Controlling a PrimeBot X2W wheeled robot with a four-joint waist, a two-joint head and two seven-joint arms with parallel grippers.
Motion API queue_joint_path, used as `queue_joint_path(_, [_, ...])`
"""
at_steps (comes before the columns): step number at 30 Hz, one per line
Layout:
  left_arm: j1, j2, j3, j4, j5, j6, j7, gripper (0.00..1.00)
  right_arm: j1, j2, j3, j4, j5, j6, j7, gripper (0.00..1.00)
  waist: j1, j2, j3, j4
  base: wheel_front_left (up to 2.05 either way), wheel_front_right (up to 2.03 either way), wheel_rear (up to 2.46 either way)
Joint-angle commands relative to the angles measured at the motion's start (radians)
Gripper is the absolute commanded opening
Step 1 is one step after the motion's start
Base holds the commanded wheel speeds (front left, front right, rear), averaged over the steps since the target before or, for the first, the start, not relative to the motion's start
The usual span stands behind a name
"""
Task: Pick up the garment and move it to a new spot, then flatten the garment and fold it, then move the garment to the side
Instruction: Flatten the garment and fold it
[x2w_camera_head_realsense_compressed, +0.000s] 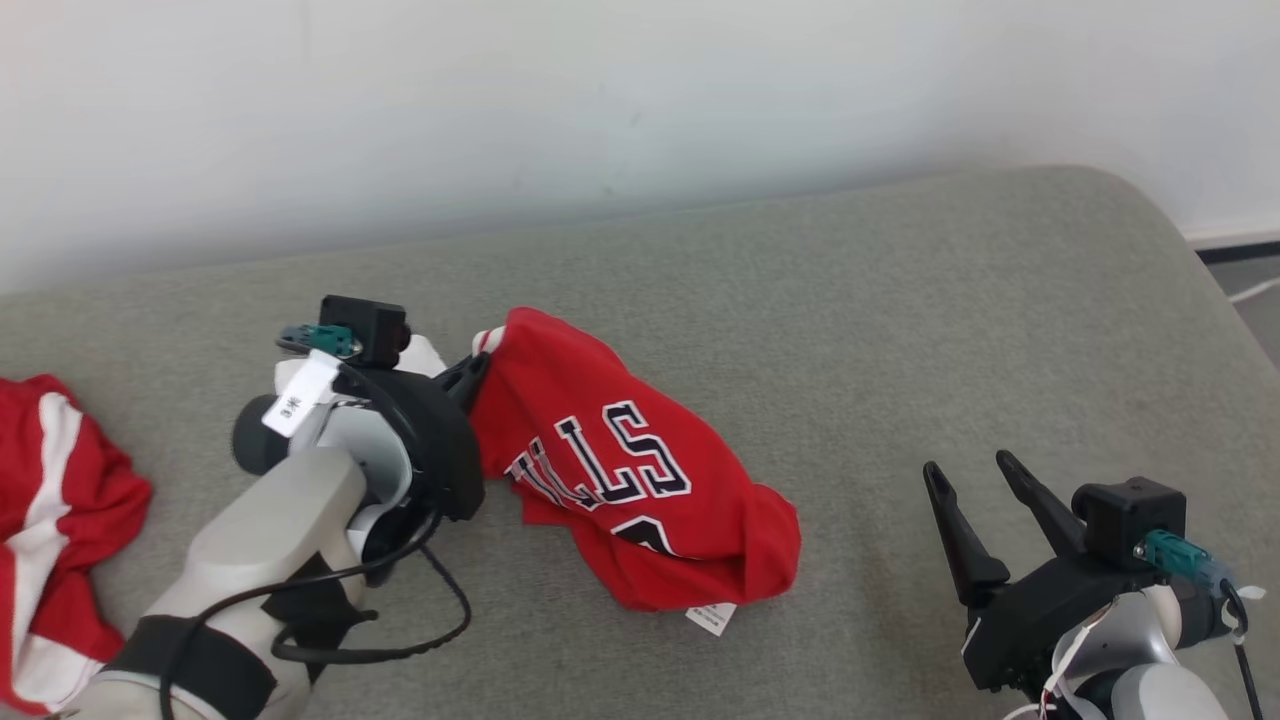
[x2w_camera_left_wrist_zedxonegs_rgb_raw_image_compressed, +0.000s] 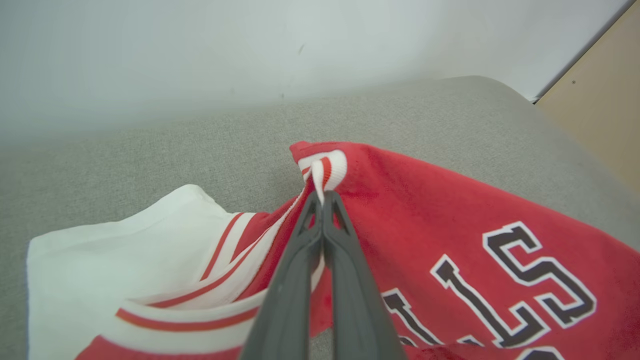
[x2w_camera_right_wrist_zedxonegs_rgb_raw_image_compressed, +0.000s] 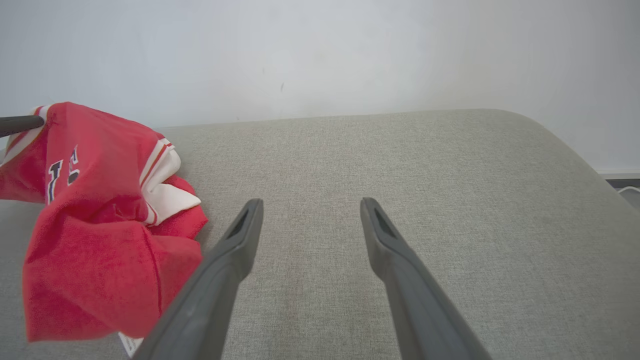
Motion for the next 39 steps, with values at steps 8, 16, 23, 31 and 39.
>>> queue_joint_path(8, [0.048, -0.006, -0.001, -0.103, 0.024, 0.057, -0.089, 0.00, 0.037, -0.004, -0.008, -0.001, -0.009, 0.003, 0.006, 1.00, 0.0000, 0.0001, -0.078, 0.101, 0.00, 0.00, 0.00])
queue_joint_path(16, [0.155, 0.096, 0.005, -0.276, 0.008, 0.136, -0.095, 0.00, 0.065, -0.005, -0.012, -0.007, 0.007, 0.003, 0.007, 1.00, 0.0000, 0.0001, -0.098, 0.144, 0.00, 0.00, 0.00])
queue_joint_path(23, [0.307, 0.213, 0.014, -0.464, -0.029, 0.229, -0.094, 0.00, 0.069, -0.004, -0.021, -0.006, 0.011, 0.003, 0.004, 1.00, 0.0000, 0.0001, -0.090, 0.173, 0.00, 0.00, 0.00])
queue_joint_path(31, [0.408, 0.286, 0.024, -0.579, -0.059, 0.302, -0.104, 0.00, 0.061, -0.005, -0.017, -0.004, 0.015, 0.003, 0.002, 1.00, 0.0000, 0.0001, -0.083, 0.179, 0.00, 0.00, 0.00])
queue_joint_path(39, [0.474, 0.301, 0.027, -0.591, -0.084, 0.330, -0.105, 0.00, 0.057, -0.005, -0.018, 0.000, 0.017, 0.003, 0.002, 1.00, 0.0000, 0.0001, -0.071, 0.180, 0.00, 0.00, 0.00])
